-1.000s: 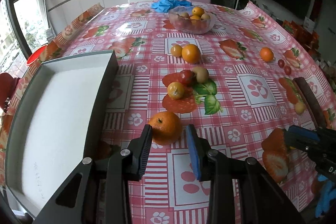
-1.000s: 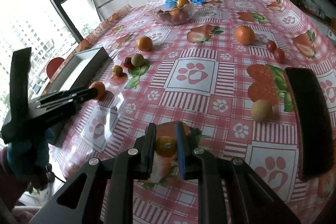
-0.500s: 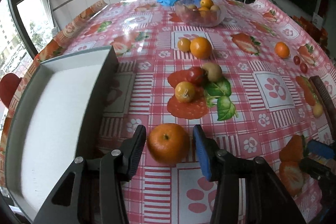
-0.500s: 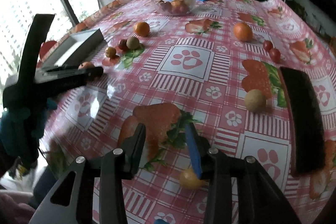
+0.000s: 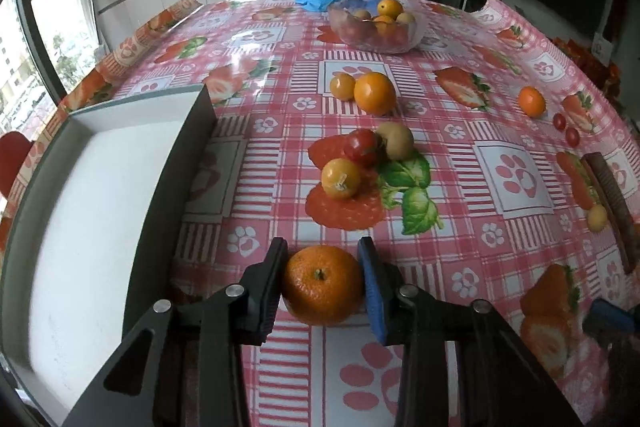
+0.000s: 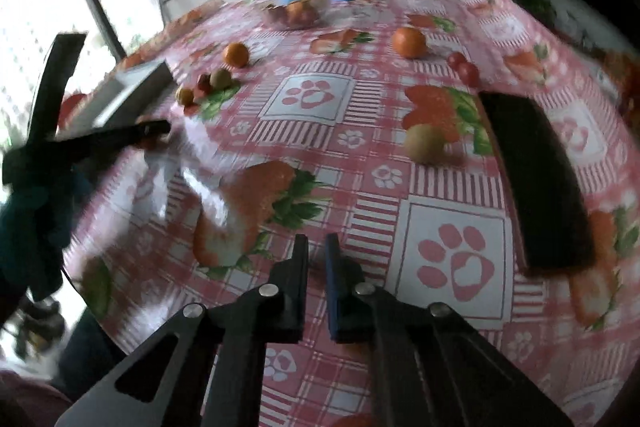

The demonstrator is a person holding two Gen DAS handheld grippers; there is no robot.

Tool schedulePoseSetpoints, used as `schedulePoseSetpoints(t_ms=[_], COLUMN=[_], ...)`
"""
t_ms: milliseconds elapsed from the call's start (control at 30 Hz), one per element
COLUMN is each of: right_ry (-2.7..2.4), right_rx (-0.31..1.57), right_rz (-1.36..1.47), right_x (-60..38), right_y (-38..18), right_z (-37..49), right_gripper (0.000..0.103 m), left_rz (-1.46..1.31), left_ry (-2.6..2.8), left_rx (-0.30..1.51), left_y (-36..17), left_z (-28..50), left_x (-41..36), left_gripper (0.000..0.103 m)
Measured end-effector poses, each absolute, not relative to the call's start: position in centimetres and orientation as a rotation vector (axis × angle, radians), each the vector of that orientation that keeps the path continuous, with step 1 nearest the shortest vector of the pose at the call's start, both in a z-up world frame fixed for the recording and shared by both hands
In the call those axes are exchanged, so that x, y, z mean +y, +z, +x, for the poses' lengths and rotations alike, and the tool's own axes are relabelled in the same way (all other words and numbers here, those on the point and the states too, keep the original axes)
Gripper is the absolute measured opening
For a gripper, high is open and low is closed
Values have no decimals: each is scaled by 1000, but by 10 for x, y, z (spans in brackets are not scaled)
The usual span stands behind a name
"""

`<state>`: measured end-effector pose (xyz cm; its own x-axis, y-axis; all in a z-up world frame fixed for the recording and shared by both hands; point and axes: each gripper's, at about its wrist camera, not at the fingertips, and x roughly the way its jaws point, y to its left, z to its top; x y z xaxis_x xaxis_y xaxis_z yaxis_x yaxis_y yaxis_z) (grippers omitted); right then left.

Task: Organize fruits
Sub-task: 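Carry mandarin and kumquat over the white tray and open both grippers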

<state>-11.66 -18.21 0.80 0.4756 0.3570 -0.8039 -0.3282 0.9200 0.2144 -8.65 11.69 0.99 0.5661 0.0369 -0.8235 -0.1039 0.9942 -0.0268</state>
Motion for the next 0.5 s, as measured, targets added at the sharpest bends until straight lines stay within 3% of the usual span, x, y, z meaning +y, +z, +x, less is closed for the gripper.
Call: schedulePoseSetpoints(t_ms=[267,300,367,400,433,500], right_ry=[465,469,459,443,434,419], right_rx=[971,964,959,950,942,938], right_rz=[49,29,6,-5,-10,-21], right_x=[-187,-187,-186,-187,-188,-191], right_y=[16,17,18,18,19,18], right_z=[-124,-129,-134,-137,-138,-140], right_gripper=[10,13,33,51,59,59], left_rz=[-88,-90,-92,-93,-95,-96], left_ry=[67,67,63,59,55,48], left_rx=[916,909,902,900,899,902], left_y=[27,30,32,32,32,30], left_z=[-108,-110,-112,-114,-115,-117], left_x=[120,120,120,120,119,118], left_gripper=[38,38,38,38,38,38])
